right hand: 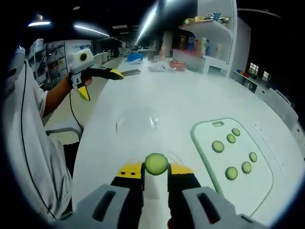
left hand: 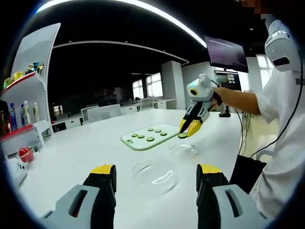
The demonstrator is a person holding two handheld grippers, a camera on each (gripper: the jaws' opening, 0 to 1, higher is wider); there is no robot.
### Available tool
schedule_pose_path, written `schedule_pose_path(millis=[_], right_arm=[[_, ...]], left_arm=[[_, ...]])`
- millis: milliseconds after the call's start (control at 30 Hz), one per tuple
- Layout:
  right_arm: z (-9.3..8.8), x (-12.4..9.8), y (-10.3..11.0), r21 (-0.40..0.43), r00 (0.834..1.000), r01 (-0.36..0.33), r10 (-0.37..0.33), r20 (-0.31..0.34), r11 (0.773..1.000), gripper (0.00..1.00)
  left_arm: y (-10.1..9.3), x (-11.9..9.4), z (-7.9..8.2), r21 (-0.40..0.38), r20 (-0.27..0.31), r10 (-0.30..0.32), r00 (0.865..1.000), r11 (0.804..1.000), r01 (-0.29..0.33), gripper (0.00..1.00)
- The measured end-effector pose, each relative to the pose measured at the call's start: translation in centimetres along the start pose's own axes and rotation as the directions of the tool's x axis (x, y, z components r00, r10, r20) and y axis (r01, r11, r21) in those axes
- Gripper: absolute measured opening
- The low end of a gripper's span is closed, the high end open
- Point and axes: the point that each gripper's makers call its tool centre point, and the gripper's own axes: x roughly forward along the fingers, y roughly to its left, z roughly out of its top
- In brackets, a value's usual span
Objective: Open the petri dish lid, add cucumber slices into the petri dish, and close the lid
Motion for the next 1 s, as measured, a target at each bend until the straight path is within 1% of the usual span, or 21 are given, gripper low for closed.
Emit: schedule_pose_path(millis=[233, 500, 667, 867, 1000], right_arm=[[-0.7, 0.9, 0.8, -0.007, 0.999, -0.018, 0.018, -0.028, 1.0, 0.19], [-1.4, 1.7, 0.9, -0.005, 0.998, -0.029, 0.028, -0.052, 1.0, 0.19], [-1.9, 2.0, 0.7, 0.001, 0.997, -0.032, 0.032, -0.065, 0.999, 0.19], [-2.7, 2.3, 0.4, 0.009, 0.995, -0.033, 0.033, -0.091, 0.999, 0.19], [-2.9, 2.6, -0.1, 0.021, 0.995, -0.029, 0.031, -0.092, 0.999, 0.19]], left_arm=[[0.2, -0.1, -0.3, 0.0, -0.007, 0.012, 1.0, 1.0, -0.012, 0.68], [0.1, -0.2, -0.2, 0.002, -0.004, 0.011, 1.0, 1.0, -0.011, 0.68], [0.4, -0.3, -0.5, -0.005, -0.008, 0.022, 1.0, 1.0, -0.022, 0.68], [0.4, -0.4, -0.6, -0.007, -0.009, 0.02, 1.0, 1.0, -0.02, 0.68], [0.3, -0.4, -0.5, -0.007, -0.008, 0.02, 1.0, 1.0, -0.02, 0.68]])
